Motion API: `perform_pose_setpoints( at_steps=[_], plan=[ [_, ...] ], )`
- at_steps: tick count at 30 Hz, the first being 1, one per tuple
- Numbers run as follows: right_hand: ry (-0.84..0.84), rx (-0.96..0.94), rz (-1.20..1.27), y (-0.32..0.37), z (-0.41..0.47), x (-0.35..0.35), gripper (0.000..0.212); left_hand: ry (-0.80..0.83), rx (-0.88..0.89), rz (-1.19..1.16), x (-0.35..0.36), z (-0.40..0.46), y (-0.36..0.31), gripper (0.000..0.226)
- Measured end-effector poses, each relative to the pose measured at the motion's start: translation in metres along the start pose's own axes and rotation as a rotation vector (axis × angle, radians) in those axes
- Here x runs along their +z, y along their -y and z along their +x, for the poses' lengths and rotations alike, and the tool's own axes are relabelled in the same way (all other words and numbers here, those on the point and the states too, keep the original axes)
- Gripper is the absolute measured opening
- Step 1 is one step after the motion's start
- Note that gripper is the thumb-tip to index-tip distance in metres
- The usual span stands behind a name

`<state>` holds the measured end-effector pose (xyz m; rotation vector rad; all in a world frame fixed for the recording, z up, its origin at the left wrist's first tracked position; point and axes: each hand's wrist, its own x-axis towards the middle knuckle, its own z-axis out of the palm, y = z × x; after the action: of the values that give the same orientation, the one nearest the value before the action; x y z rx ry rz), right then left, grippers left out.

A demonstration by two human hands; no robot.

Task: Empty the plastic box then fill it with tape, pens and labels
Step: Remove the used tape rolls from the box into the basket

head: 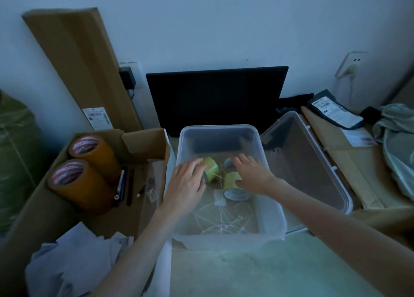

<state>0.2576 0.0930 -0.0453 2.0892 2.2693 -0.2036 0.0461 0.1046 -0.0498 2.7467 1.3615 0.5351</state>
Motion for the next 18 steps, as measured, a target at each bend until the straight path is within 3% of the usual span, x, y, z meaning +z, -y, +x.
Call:
perform_pose_setpoints(
  at_steps=[5, 9, 14, 18],
  plan=[
    [0.182, 0.009, -0.081, 0.007, 0.017, 0.022, 0.081, -0.041, -0.04, 0.085, 0.007, -0.004, 0.005, 0.036],
    [0.238, 0.064, -0.055, 0.01, 0.02, 0.033, 0.072, -0.049, -0.077, 0.092, 0.008, -0.005, 0.005, 0.037],
    [0.204, 0.069, -0.115, 0.012, 0.02, 0.039, 0.069, -0.045, -0.099, 0.087, 0.011, -0.007, 0.007, 0.035],
    [0.086, 0.031, -0.122, 0.018, 0.008, 0.031, 0.061, -0.055, -0.115, 0.062, 0.013, -0.008, 0.009, 0.036]
  ],
)
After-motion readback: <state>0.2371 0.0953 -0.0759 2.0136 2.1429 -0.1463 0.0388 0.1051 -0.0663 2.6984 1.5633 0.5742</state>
